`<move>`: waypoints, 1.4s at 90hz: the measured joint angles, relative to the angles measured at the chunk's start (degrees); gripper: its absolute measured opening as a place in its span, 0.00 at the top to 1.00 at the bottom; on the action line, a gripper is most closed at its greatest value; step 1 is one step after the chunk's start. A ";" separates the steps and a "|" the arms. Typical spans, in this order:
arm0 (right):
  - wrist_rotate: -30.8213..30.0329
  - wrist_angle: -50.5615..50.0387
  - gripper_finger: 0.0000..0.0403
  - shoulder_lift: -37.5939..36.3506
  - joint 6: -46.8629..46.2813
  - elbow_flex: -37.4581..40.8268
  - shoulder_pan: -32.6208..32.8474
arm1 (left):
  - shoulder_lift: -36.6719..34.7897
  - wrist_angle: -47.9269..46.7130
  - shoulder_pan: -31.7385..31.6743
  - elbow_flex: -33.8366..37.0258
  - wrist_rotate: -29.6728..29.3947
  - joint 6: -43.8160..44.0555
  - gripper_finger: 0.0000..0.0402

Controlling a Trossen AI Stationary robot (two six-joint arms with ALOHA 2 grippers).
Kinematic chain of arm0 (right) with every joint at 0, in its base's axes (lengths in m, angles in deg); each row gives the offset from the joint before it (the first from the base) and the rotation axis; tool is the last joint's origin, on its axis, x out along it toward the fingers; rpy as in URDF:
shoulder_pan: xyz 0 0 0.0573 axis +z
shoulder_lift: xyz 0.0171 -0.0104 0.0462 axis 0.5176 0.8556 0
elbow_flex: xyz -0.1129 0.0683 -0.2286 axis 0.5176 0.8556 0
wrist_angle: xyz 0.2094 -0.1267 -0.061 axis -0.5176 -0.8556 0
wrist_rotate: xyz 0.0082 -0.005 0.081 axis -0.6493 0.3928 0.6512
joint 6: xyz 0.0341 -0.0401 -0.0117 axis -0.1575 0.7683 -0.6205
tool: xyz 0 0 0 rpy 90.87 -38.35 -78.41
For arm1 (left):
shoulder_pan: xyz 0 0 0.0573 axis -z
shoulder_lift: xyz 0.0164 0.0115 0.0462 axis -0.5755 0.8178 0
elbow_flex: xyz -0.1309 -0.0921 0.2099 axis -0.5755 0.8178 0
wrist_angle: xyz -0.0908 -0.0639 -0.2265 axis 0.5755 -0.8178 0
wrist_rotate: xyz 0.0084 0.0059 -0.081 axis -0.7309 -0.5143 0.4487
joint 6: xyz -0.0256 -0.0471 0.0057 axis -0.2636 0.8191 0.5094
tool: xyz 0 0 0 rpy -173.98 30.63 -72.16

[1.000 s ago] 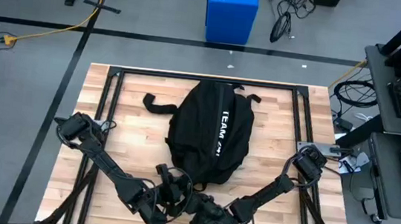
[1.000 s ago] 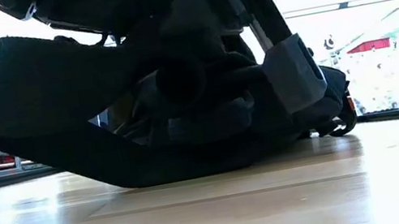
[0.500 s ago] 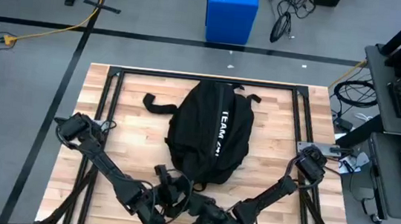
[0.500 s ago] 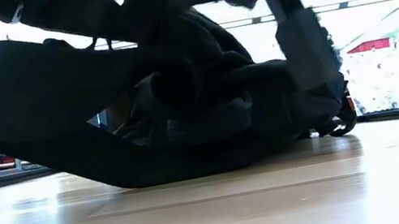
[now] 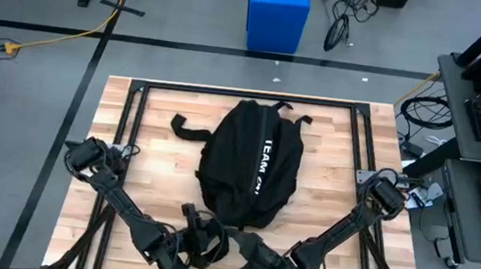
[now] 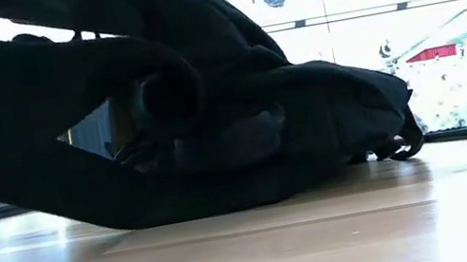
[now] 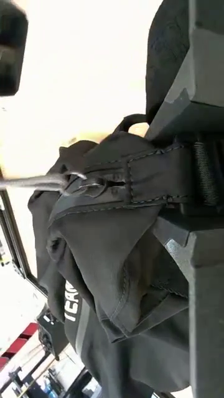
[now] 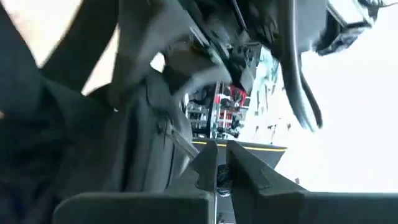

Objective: Unpack backpack
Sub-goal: Open the black backpack

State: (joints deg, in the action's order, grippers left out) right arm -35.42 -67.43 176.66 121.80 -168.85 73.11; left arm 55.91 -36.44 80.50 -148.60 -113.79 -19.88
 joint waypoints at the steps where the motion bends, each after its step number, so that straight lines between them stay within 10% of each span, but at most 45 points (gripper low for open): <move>1: 0.04 -0.35 1.00 -0.18 -0.49 0.00 -0.04 | 0.00 -0.01 0.13 0.00 0.00 0.00 0.68; 126: 3.50 -69.50 1.00 -5.73 -70.81 -0.07 -11.27 | -0.67 -4.32 5.85 0.04 -1.62 3.89 0.68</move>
State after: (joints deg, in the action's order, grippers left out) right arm -31.92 -136.93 170.93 51.00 -168.92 61.84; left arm 55.24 -40.76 86.35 -148.56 -115.41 -16.00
